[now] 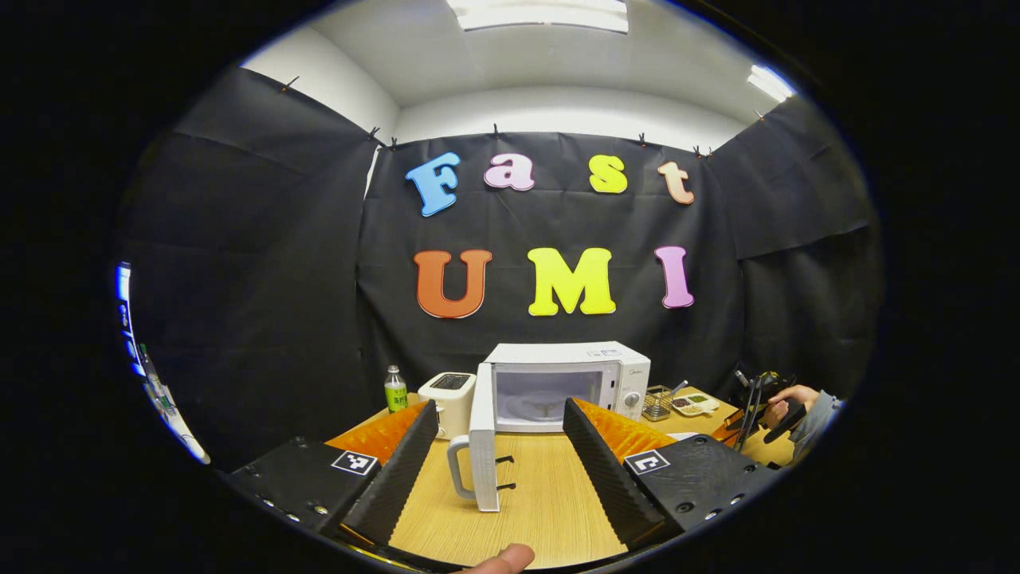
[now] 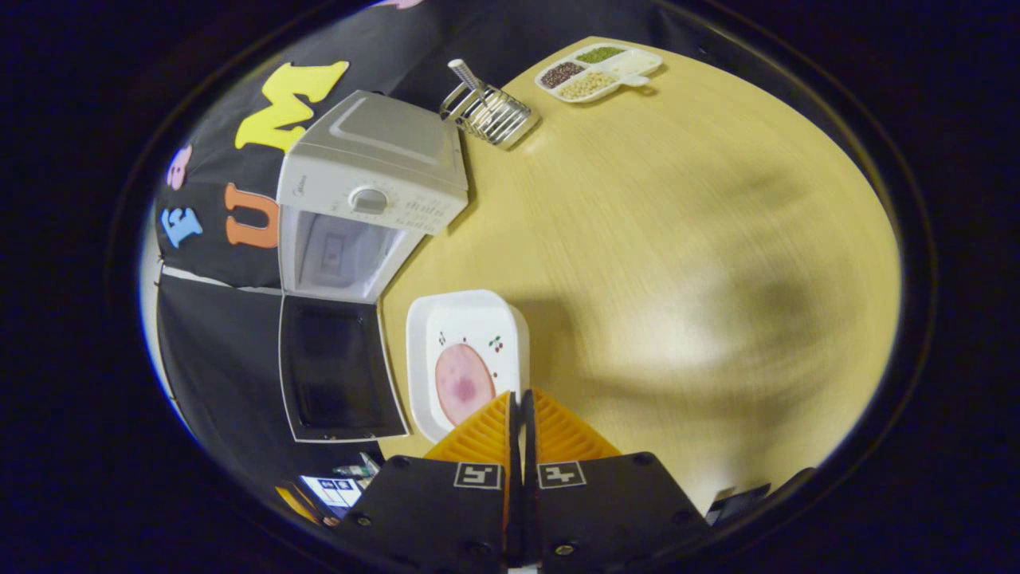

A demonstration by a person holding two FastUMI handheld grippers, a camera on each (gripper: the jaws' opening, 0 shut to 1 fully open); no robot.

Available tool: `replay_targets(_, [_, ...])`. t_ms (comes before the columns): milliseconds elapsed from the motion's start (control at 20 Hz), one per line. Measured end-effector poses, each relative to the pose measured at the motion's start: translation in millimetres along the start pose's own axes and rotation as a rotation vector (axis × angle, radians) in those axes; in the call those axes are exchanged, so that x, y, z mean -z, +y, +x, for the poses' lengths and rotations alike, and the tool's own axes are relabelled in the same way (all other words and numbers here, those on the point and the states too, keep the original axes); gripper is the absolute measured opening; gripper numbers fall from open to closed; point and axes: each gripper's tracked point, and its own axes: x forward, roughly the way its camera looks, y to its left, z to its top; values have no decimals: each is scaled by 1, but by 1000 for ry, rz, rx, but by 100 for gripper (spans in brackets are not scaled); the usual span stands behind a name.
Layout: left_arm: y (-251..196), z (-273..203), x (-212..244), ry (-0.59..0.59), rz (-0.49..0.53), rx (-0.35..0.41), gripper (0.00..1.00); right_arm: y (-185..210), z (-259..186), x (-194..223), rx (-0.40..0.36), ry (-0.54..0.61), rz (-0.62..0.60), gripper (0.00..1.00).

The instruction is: Open the microwave oven with the left hand, put the food in, and close the microwave oven.

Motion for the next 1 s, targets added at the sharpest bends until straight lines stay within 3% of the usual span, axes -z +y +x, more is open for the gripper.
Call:
replay_targets(400, [18, -2, 5, 10, 2, -9, 96, 76, 31, 21, -3, -94, 75, 4])
replay_targets(450, [22, -2, 5, 12, 3, -14, 96, 87, 40, 21, -9, -104, 92, 0])
replay_targets(500, [26, -3, 5, 12, 4, -20, 96, 98, 47, 21, -13, -117, 103, 4])
replay_targets(900, [69, -14, 11, 31, -2, -86, 96, 175, 120, 9, -46, -267, 311, 4])
replay_targets(950, [77, -15, 14, 39, 2, -103, 87, 185, 130, 7, -51, -281, 329, 4])
replay_targets(1000, [82, -14, 16, 45, 7, -119, 96, 193, 139, 4, -53, -300, 354, 4])
